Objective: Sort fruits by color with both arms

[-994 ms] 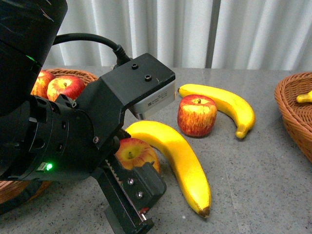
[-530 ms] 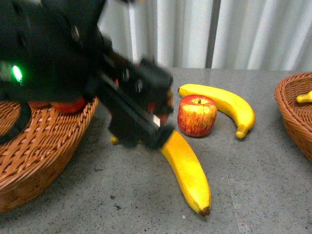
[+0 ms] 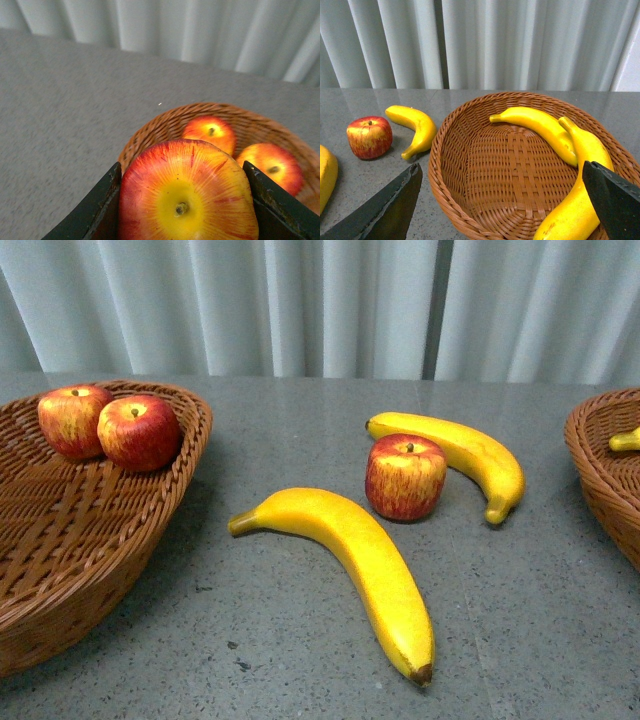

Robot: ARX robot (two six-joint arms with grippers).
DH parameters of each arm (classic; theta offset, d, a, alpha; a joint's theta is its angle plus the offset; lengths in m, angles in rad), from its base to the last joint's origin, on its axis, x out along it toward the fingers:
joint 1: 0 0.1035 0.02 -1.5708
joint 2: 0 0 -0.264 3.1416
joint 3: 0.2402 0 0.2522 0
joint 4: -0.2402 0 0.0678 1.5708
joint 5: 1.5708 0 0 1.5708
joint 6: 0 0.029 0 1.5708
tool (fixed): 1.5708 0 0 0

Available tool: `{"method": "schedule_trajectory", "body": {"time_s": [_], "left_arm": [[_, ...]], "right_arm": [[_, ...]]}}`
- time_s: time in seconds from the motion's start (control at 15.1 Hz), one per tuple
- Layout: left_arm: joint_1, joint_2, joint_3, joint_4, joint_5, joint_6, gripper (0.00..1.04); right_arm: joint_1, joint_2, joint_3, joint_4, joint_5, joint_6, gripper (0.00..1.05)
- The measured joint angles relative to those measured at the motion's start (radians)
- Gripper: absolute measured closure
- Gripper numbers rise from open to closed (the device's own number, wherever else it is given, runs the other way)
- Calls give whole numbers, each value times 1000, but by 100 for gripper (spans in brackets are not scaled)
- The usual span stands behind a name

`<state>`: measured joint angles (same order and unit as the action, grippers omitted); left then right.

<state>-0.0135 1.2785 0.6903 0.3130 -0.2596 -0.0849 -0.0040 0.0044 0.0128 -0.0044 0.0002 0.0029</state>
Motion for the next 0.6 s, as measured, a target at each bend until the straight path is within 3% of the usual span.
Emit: {"method": "schedule_trajectory", "body": {"time_s": [0.13, 0.46, 0.6], "left_arm": [[37, 47, -50, 4, 1, -72, 43], [33, 129, -61, 44, 35, -123, 43], [29, 129, -61, 43, 43, -127, 23]], "right_arm": [[0, 0, 0, 0, 0, 0, 6], [0, 0, 0, 0, 0, 0, 6], [0, 0, 0, 0, 0, 0, 6]]}}
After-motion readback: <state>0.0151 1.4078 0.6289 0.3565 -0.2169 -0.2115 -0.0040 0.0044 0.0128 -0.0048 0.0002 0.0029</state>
